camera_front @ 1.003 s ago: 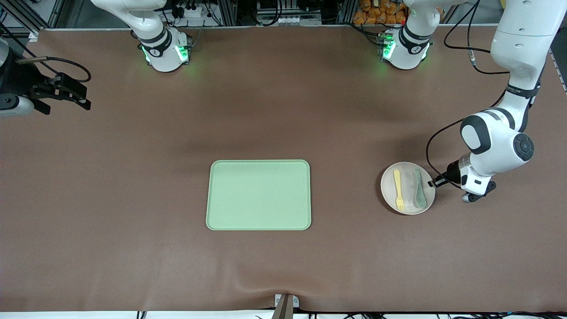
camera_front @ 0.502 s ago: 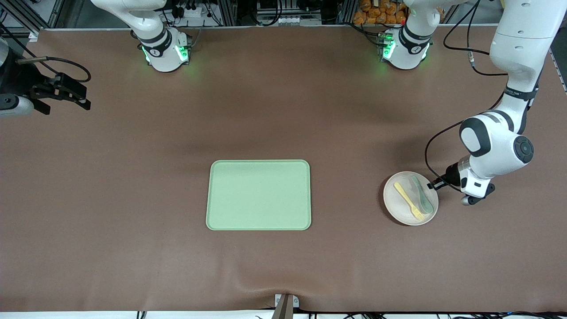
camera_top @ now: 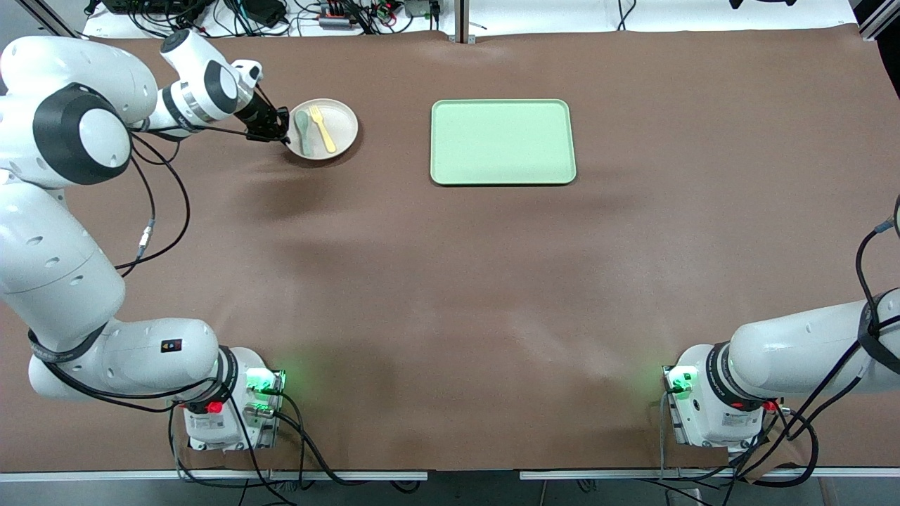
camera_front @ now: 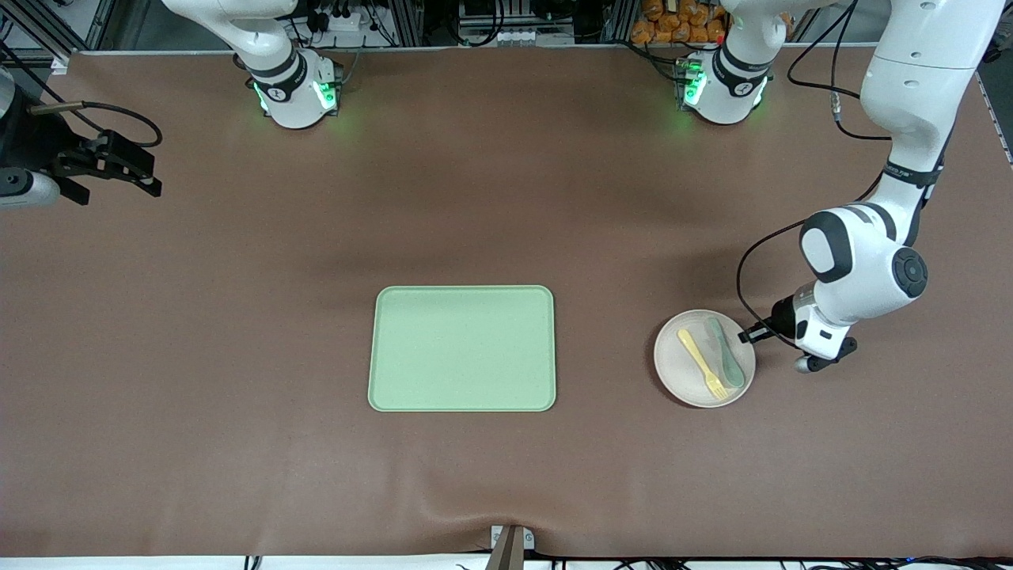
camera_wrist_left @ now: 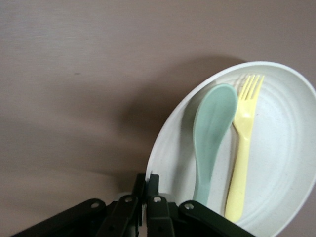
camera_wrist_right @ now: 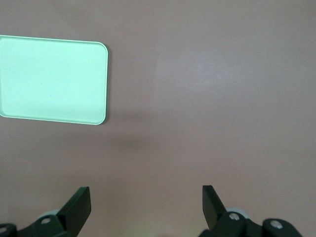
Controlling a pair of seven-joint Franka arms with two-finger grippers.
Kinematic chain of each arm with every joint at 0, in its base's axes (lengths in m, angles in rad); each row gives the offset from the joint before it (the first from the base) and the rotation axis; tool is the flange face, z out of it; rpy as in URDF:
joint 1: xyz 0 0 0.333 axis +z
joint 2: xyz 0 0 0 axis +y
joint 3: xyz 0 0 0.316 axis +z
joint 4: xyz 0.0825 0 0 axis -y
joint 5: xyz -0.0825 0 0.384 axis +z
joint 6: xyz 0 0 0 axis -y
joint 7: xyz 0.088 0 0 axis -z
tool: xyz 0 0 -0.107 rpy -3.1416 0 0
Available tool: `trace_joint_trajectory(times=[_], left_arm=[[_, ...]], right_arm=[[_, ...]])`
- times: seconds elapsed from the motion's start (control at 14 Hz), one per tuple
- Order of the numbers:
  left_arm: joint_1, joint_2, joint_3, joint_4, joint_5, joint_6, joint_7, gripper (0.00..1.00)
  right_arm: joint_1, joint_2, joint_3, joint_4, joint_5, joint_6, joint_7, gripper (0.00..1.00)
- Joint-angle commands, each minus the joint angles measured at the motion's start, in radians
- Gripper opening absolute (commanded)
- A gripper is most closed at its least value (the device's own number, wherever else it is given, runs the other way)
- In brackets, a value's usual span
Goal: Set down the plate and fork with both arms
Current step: 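Lift the plate with the left gripper and carry it toward the tray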
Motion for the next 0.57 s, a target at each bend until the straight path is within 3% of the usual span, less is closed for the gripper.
trace_joint_trajectory(times=[0.0, 0.29, 0.5], left_arm=[[-0.007, -0.003, -0.040, 0.049, -0.017, -0.035, -0.006, 0.00], [-0.055, 0.006, -0.090, 0.221, -0.002, -0.259, -0.027, 0.00], [-0.137, 0.026, -0.087, 0.315, 0.004, -0.307, -0.078, 0.00]], right_arm=[[-0.014, 0.006, 0.006, 0.012, 0.014, -0.003, -0.012, 1.00], [-0.014, 0.007, 0.006, 0.012, 0.014, -0.003, -0.012, 1.00], [-0.015, 0.007, 0.006, 0.012, 0.015, -0.005, -0.012, 1.00]])
